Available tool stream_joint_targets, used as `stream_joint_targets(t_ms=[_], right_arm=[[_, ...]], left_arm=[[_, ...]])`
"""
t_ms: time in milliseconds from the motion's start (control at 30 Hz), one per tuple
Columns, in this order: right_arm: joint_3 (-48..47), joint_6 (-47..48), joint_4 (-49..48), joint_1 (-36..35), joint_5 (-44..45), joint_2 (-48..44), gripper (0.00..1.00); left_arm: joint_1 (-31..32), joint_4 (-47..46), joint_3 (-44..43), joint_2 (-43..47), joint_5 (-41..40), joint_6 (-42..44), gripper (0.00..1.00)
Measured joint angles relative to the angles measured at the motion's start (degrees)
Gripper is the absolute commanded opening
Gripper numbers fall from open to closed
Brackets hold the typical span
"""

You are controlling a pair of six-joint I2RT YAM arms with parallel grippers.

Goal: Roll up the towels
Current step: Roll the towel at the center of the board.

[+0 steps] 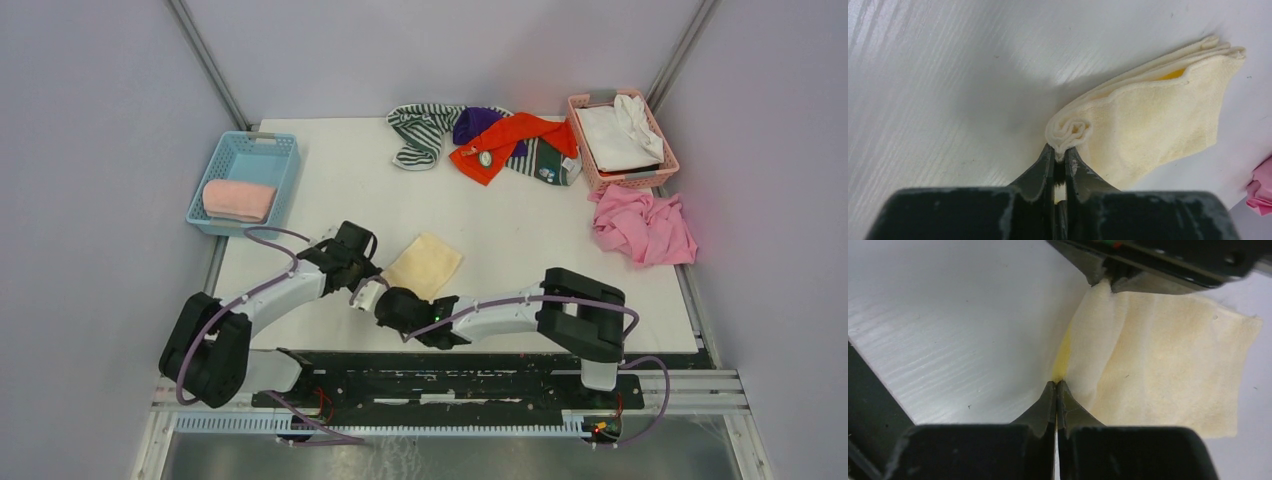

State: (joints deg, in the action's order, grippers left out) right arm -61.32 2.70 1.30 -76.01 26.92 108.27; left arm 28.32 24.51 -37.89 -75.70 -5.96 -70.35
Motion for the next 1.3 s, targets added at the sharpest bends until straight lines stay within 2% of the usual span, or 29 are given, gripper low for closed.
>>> stream_joint_targets(t_ms=[67, 133, 267, 367, 500, 667, 800, 967, 1300], right_arm=[[1.27, -1.90, -0.09, 2.05, -4.94, -2.27, 0.00], [2.19, -4.28, 0.07, 5.05, -10.88, -4.87, 0.00], [3.32, -10.21, -1.01, 12.24, -24.61, -7.67, 0.00], [4.90, -16.17, -3.93, 17.35, -35.39, -7.54, 0.00], [7.50, -26.32, -11.19, 23.15, -47.63, -5.11, 0.00], [12.52, -42.53, -27.10, 29.51, -59.43, 1.18, 0.00], [15.67, -55.82, -41.79, 33.70, -65.90, 7.10, 0.01], [18.27, -67.87, -54.16, 37.13, -69.22, 11.93, 0.01], [19.67, -74.58, -57.16, 40.61, -70.88, 13.73, 0.01]], left_arm=[[0.20, 0.28, 0.02, 0.92, -0.02, 0.09, 0.43], [0.00, 0.20, 0.24, 2.38, -0.39, 0.42, 0.55], [-1.49, -1.44, 3.02, 7.87, -1.70, 0.61, 0.68], [-2.93, -2.16, 5.86, 12.92, -2.05, 1.42, 0.72], [-4.94, -2.89, 9.68, 20.15, -1.97, 2.91, 0.74], [-5.73, -5.77, 14.34, 26.64, 0.11, 3.74, 0.75], [-5.75, -9.14, 17.40, 27.41, 3.04, 4.92, 0.75], [-5.86, -14.16, 19.08, 24.63, 6.56, 6.23, 0.74], [-6.03, -26.60, 18.34, 9.57, 12.15, 8.74, 0.67]])
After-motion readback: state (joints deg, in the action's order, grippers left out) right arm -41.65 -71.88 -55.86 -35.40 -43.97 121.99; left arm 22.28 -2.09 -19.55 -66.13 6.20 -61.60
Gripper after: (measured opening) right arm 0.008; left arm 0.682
